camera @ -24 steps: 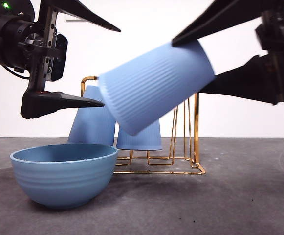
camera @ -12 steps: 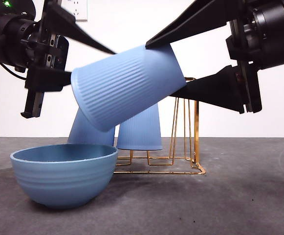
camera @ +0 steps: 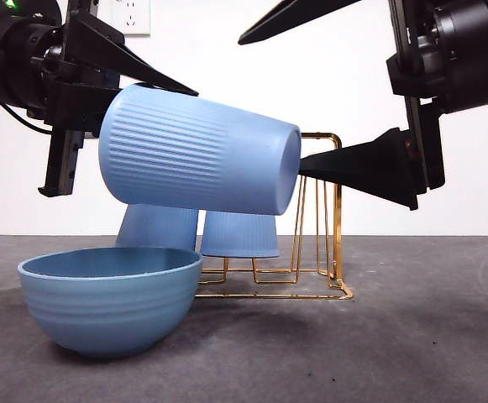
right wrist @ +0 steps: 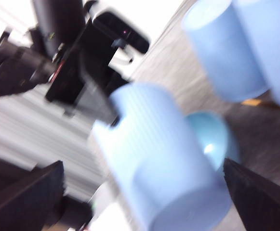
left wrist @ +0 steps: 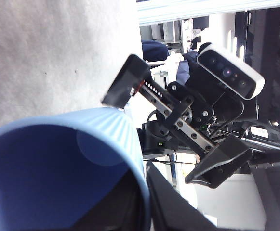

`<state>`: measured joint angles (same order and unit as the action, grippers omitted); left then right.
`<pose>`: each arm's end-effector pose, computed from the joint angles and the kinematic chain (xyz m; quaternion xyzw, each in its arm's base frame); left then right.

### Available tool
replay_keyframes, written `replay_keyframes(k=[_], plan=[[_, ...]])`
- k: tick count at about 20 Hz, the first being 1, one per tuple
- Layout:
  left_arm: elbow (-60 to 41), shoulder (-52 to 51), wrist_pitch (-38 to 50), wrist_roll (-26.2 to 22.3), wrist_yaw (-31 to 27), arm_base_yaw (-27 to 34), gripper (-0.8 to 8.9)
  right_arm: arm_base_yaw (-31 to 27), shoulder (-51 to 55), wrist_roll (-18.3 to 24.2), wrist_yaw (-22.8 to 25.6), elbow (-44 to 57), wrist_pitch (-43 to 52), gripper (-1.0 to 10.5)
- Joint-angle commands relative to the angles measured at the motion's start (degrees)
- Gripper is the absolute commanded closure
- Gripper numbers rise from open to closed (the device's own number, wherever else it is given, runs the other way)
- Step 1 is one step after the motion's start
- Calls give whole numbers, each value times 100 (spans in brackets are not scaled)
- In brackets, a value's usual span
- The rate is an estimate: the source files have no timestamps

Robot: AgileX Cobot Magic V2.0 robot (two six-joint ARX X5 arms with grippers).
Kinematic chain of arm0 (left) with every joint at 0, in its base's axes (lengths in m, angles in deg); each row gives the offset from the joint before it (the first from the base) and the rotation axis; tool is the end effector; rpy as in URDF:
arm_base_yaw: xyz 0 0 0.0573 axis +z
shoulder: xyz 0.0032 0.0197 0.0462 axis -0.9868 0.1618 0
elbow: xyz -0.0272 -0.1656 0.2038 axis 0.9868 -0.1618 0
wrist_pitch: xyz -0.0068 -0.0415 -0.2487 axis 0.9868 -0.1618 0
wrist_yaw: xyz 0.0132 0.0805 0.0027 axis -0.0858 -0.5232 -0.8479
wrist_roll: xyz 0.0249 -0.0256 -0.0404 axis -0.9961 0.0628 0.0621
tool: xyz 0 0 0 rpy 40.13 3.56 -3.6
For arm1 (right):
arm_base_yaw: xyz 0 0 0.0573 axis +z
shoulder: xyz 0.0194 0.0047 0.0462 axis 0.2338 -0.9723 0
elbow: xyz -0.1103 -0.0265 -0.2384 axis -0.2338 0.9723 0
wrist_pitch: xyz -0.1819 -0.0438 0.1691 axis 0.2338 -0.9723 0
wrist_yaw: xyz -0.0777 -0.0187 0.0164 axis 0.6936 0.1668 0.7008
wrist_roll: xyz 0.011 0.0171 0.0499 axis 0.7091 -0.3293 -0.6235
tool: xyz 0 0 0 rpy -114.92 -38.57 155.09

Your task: Right arm lift cup from the cupboard, then place it on the right of the bowl

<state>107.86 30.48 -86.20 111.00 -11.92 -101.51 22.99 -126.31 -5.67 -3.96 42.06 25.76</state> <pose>0.2431 -0.1217 0.2185 -0.3574 0.5230 -0.5310 0.5629 0.1541 0.1337 0.1952 0.3078 0.2806 0.4999 0.7594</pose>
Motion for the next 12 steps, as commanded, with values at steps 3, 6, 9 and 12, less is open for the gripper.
replay_keyframes(k=[3,6,9,12], plan=[[260,-216,24,249,-317,-61,806,-621,603,-55,-352,-61,-693,394],[564,-219,-264,352,-669,-326,805,-1029,1403,96,-409,-92,-1722,395],[914,-179,-664,225,-1320,-758,805,-1252,2267,450,-404,-214,-3106,396],[1307,-28,-1340,-170,-1985,-1106,805,-1281,2887,916,-262,-446,-4470,397]])
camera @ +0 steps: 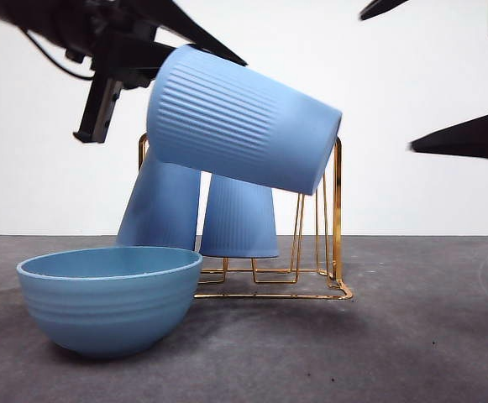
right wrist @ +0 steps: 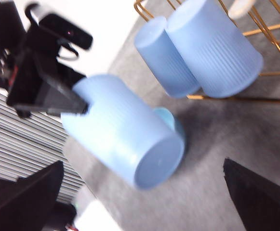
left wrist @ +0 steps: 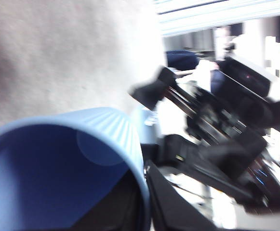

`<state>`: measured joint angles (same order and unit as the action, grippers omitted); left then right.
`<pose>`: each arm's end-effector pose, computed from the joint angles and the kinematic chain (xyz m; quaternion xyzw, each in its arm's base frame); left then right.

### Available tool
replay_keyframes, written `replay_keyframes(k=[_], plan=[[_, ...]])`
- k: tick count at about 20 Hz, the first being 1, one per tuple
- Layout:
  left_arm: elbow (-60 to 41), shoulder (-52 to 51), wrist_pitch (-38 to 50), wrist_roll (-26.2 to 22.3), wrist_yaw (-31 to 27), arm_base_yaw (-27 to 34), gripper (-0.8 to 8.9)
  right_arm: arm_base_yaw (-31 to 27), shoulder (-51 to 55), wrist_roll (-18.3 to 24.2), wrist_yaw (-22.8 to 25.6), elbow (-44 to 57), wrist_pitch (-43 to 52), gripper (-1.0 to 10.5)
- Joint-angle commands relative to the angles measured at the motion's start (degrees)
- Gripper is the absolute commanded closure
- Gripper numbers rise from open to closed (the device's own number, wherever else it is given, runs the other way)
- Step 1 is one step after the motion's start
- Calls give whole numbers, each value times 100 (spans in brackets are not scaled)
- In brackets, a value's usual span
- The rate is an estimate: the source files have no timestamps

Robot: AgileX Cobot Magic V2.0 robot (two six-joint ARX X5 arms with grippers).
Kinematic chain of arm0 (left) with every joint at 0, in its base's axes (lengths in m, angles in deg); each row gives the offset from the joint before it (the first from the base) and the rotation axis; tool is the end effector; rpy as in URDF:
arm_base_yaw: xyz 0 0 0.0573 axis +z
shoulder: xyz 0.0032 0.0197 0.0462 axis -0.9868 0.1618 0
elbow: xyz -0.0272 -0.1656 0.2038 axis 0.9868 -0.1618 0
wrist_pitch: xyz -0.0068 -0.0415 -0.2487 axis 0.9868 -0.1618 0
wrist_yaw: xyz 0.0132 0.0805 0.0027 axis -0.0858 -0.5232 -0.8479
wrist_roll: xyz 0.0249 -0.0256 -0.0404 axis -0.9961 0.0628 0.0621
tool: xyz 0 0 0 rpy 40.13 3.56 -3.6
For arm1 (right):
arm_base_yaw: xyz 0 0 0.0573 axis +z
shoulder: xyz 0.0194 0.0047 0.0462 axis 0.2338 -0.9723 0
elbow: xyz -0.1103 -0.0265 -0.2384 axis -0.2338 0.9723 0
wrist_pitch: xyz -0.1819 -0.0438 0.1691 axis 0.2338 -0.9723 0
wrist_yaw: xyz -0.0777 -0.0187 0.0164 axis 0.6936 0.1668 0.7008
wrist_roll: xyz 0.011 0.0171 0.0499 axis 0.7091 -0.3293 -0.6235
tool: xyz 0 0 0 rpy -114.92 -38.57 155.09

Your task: Right arm lift cup from the cupboard, then place it on the right of the bowl

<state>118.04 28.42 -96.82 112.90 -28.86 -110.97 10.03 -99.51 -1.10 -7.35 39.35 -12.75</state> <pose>0.2329 -0.1631 0.2654 -0.3091 0.5294 -0.4798 0.6277 0.1240 0.0728 0.2238 0.3076 0.3075 0.4142 0.7995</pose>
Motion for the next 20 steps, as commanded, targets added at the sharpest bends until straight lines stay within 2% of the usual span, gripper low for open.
replay_keyframes(k=[1,4,10,18,20], plan=[[433,236,-511,-511,-485,-247,805,15,367,570,157,-254,-981,397],[916,455,-1220,-968,-1005,-520,805,22,789,898,501,-527,-2072,398],[2070,1130,-2562,-1803,-2197,-1088,805,20,1414,1495,1539,-1255,-3995,398],[3215,2131,-3534,-2559,-3488,-1799,805,20,1718,1523,1803,-1998,-4642,398],[3480,2461,-3764,-2809,-4081,-2050,805,20,1716,1587,1982,-2208,-4815,398]])
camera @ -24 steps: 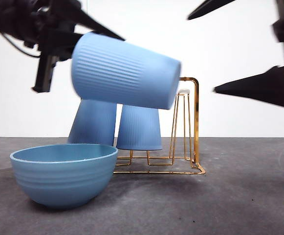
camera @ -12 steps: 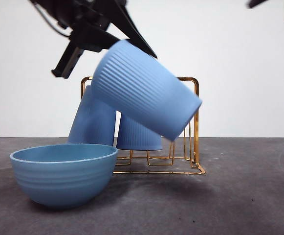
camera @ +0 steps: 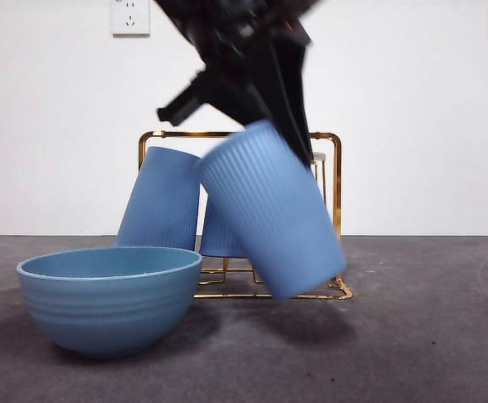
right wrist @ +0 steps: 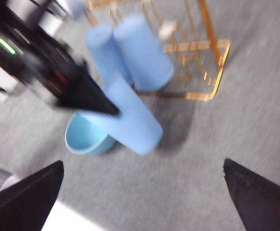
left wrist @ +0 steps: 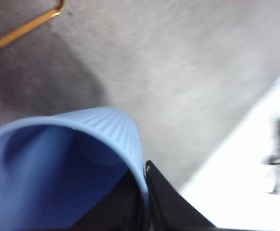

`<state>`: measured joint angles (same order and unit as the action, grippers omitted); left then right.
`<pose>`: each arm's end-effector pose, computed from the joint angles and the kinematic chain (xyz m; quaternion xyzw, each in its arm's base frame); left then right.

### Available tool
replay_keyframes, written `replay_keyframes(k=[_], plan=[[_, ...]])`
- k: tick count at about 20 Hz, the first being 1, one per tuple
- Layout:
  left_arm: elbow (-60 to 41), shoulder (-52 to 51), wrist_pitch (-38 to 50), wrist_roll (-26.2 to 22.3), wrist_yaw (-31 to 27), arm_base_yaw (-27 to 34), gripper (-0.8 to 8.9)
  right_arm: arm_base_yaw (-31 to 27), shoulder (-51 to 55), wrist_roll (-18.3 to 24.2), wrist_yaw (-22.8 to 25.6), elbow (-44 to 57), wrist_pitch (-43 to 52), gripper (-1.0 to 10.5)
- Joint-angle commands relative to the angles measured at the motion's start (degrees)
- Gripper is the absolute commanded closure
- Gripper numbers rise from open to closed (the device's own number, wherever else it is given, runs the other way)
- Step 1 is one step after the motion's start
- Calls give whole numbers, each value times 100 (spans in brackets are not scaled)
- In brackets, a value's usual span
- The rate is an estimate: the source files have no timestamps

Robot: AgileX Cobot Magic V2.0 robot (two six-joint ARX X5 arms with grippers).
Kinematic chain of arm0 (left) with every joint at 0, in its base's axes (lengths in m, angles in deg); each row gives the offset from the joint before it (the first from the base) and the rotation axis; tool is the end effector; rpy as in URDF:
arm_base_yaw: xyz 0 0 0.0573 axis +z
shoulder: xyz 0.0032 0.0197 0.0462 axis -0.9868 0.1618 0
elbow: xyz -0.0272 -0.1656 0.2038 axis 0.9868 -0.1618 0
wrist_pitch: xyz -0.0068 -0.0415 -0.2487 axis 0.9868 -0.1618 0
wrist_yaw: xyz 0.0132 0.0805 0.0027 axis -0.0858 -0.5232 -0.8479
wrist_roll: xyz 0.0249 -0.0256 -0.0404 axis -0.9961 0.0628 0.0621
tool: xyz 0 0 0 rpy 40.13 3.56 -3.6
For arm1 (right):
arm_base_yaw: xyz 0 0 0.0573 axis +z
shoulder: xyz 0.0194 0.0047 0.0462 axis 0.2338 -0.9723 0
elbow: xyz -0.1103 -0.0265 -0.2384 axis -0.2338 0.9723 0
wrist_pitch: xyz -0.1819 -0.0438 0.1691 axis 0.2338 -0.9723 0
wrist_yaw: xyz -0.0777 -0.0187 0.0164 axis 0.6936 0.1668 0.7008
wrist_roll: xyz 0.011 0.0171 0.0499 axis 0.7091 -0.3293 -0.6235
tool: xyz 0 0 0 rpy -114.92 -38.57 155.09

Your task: Right arm lift cup from the cupboard, then place it on the right of the bowl

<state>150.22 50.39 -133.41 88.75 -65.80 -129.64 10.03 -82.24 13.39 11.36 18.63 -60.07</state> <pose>0.2310 -0.2783 0.2769 0.0428 0.5830 -0.3794 0.7171 0.0470 0.0301 0.2932 0.1887 0.2982 0.2845 0.8914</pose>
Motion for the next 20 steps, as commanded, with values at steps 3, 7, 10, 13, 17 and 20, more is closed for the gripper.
replay_keyframes(k=[3,7,10,13,17,20], plan=[[522,664,-295,-710,-1252,-538,805,20,-9,363,216,-256,-444,398],[566,824,-236,-1036,-2131,-909,805,20,-9,415,476,-256,-896,398],[566,833,-236,-1078,-2271,-1034,805,20,-9,481,474,-256,-920,398],[566,835,-251,-1075,-2271,-1043,778,20,-9,481,470,-256,-920,398],[573,833,-262,-1073,-2269,-1043,375,20,-9,483,470,-256,-953,398],[695,780,-461,-1064,-2267,-1043,193,20,-9,483,472,-256,-951,398]])
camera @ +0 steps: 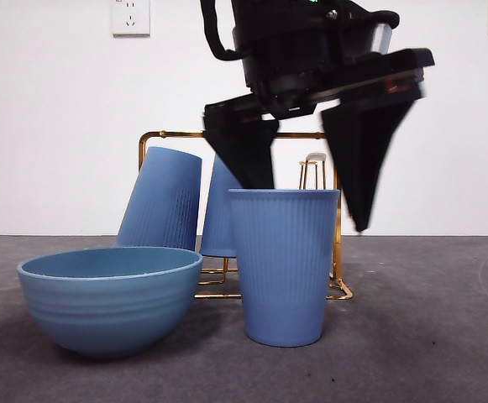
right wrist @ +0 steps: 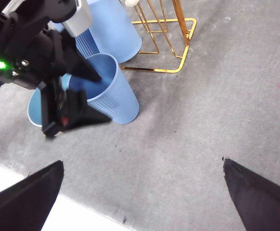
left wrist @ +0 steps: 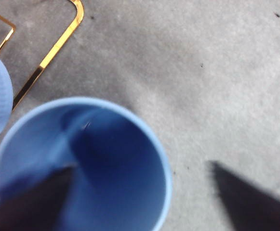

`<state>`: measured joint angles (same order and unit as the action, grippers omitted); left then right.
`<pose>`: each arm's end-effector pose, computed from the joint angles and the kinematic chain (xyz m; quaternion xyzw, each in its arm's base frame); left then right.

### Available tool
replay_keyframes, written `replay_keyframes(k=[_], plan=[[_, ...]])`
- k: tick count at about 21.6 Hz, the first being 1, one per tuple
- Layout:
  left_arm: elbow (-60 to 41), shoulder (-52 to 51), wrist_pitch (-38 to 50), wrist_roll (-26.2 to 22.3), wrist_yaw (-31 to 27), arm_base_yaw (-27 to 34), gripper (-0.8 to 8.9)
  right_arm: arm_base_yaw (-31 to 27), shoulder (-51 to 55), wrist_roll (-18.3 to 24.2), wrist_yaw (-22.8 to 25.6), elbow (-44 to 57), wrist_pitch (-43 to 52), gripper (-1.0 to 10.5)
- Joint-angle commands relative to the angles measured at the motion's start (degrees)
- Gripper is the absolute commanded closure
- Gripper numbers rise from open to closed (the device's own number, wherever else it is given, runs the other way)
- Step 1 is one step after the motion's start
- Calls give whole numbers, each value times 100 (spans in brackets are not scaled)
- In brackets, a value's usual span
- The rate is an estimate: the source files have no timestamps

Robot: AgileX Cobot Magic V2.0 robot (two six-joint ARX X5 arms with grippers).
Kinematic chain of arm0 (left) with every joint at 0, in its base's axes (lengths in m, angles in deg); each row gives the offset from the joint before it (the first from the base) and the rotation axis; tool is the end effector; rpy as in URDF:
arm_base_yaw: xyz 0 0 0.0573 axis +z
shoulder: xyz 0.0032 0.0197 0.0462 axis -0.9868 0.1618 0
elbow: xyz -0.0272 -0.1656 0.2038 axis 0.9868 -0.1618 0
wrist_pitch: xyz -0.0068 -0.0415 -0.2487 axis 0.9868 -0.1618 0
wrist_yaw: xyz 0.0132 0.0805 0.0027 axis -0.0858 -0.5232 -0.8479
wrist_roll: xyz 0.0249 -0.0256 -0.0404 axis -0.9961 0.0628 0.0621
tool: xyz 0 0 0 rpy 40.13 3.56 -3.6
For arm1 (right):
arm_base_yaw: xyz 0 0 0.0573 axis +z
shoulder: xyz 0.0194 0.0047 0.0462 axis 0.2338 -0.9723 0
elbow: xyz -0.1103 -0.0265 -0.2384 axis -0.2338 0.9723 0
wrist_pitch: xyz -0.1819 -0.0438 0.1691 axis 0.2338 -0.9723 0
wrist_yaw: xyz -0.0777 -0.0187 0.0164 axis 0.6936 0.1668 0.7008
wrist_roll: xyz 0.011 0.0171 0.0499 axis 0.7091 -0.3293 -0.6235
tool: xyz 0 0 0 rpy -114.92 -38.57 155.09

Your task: Right arm lift cup from the cupboard, then place it on the right of the bowl

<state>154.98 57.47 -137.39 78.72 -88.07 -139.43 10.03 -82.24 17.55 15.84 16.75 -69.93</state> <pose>0.2012 -0.3266 0.2536 0.2661 0.5199 -0.3371 0.7384 0.0375 0.0236 0.2879 0.1407 0.3452 0.2420 0.8958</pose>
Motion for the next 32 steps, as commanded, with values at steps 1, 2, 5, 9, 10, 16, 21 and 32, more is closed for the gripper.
replay_keyframes(k=[1,2,5,9,10,16,21,32], plan=[[232,-13,-105,0,-39,-63,185,20,-9,68,24,-68,35,398],[232,-129,-109,55,-39,-68,186,20,-9,70,24,-68,35,398],[229,-629,-144,151,-39,-92,188,20,-9,70,24,-68,35,398],[120,-1408,-398,31,-42,-83,188,26,-11,256,-140,-68,37,398],[42,-1604,-470,13,-39,-33,188,26,-13,334,-256,-68,39,398],[-1379,-3351,-299,42,-448,417,188,26,-13,581,-363,-68,201,398],[-3327,-5504,313,264,-483,1189,189,26,-13,621,-363,-68,721,398],[-4356,-8124,297,404,-748,1539,787,26,-15,782,-304,-68,1005,919]])
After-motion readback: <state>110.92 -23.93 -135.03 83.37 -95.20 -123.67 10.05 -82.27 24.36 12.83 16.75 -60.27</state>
